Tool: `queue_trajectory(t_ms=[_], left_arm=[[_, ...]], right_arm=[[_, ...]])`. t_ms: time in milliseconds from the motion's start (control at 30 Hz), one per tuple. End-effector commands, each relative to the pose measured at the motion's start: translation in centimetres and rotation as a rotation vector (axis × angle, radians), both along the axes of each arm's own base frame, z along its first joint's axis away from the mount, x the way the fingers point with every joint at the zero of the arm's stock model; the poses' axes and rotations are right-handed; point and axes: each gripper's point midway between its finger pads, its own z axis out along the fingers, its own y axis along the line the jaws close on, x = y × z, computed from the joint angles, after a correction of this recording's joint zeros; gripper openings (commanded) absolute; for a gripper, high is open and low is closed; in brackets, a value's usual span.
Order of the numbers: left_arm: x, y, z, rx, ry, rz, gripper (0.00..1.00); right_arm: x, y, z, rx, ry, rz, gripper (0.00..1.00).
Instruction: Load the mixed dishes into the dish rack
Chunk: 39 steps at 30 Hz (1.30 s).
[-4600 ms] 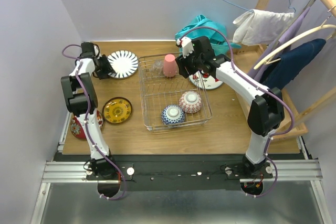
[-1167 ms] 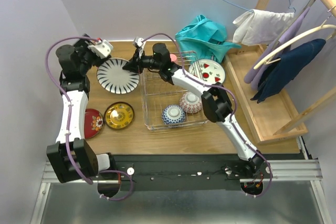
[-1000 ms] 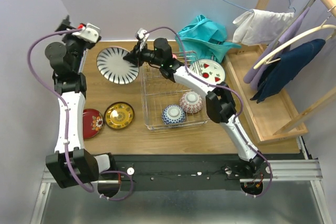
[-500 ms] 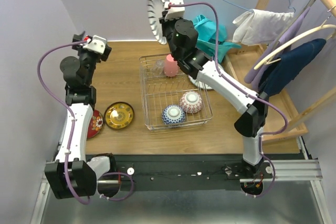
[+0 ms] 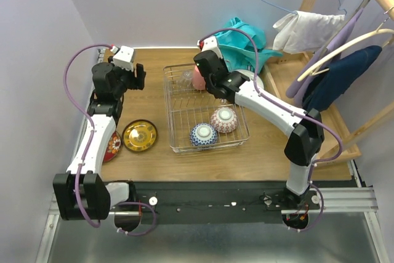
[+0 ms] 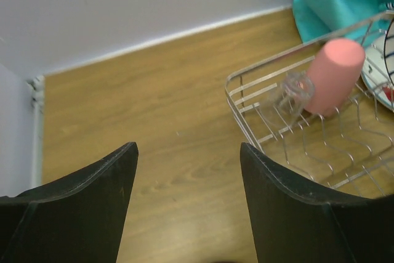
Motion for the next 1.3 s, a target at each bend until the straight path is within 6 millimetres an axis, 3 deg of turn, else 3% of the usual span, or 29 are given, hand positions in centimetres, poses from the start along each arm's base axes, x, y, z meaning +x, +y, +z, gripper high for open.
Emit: queue_trajectory(t_ms=[0,100,133,267,367,567,1000,1267], left_arm=[[-1.2,-1.4,-5.1,-0.099,0.253,-0.038,0.74],[-1.6,-2.7,-7.4,-0.197,0.379,-0.066,0.73],[-1.9,-4.0,-7.9,-0.209,0.408,-0.092,0.73],[-2.0,-5.1,-10.0,-0.263,0.501,-0.098,0.72],[-2.0,-5.8,-10.5,-0.264,0.503,-0.105,0.72],[-2.2,-6.7,-10.9,-0.269,0.518,-0.12,0.71],[-2.8,-7.8,-11.9,-0.293,0.549,-0.147,0.71],[-2.2,-9.5,-13.1,-0.327,0.614,-0.167,0.71]], right_arm=[[-0.9,-1.4,4.9,0.114,-0.107,-0.063,0.01],[-0.7,-2.1,4.7,0.099,-0.107,-0.079,0.01],[-0.6,-2.4,4.6,0.094,-0.106,-0.086,0.0],[-0.5,-3.1,5.2,0.096,-0.12,-0.102,0.0],[-0.4,-3.2,6.0,0.102,-0.14,-0.104,0.01],[0.0,-3.5,4.9,0.078,-0.128,-0.113,0.0],[2.1,-5.1,-0.7,0.051,-0.012,-0.144,0.0],[3.0,-4.5,-4.0,0.054,0.068,-0.117,0.0]])
